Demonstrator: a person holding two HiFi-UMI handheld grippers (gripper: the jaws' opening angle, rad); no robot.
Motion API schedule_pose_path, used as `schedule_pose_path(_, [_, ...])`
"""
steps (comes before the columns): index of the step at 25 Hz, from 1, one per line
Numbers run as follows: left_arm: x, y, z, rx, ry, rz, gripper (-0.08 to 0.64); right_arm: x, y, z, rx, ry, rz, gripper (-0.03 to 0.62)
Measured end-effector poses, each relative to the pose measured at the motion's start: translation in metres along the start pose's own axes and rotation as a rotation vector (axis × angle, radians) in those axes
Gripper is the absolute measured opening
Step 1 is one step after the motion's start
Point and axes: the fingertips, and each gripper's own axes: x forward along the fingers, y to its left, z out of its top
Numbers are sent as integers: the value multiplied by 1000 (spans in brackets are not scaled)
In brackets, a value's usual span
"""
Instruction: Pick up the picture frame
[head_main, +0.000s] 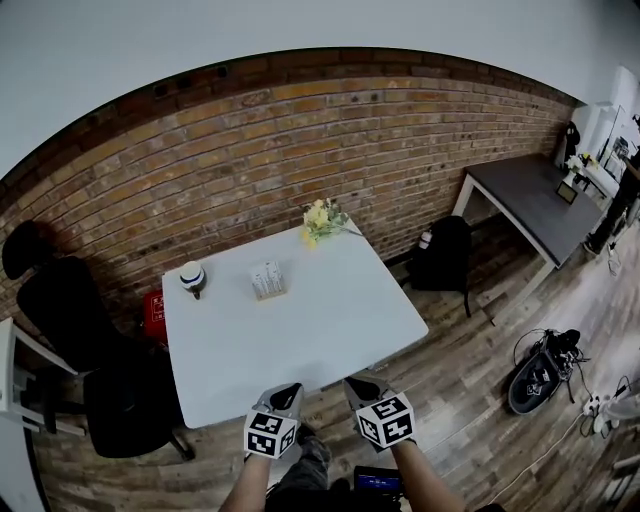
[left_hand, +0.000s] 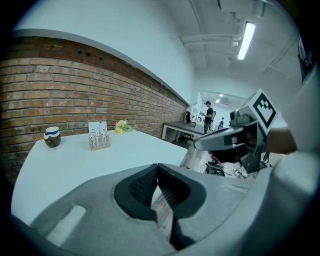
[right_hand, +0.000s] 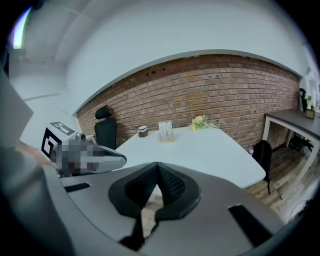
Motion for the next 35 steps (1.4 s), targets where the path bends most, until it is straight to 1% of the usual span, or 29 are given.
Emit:
schedule_pose_path(7, [29,78,26,-33,-1,45,11,78,-13,49,-23,24,40,8])
schedule_pose_path(12, [47,135,46,-56,-9,69,11,135,-11,84,-54,41,67,8])
schedule_pose_path(15, [54,161,58,-60,-20,75,11,162,-11,102,-72,48,76,8])
schedule_pose_path(18, [59,182,64,-67,-25,86,11,183,-9,111,-98,63,87,8])
schedule_pose_path(26, [73,208,70,-110,-25,127,11,217,-14,119,-129,104,136,8])
schedule_pose_path(30, [74,216,75,-134,-37,180,11,228,-15,125,-158,109,184,8])
schedule_pose_path(35, [75,216,83,-157,-47,235,11,232,-20,141,-189,102,232,8])
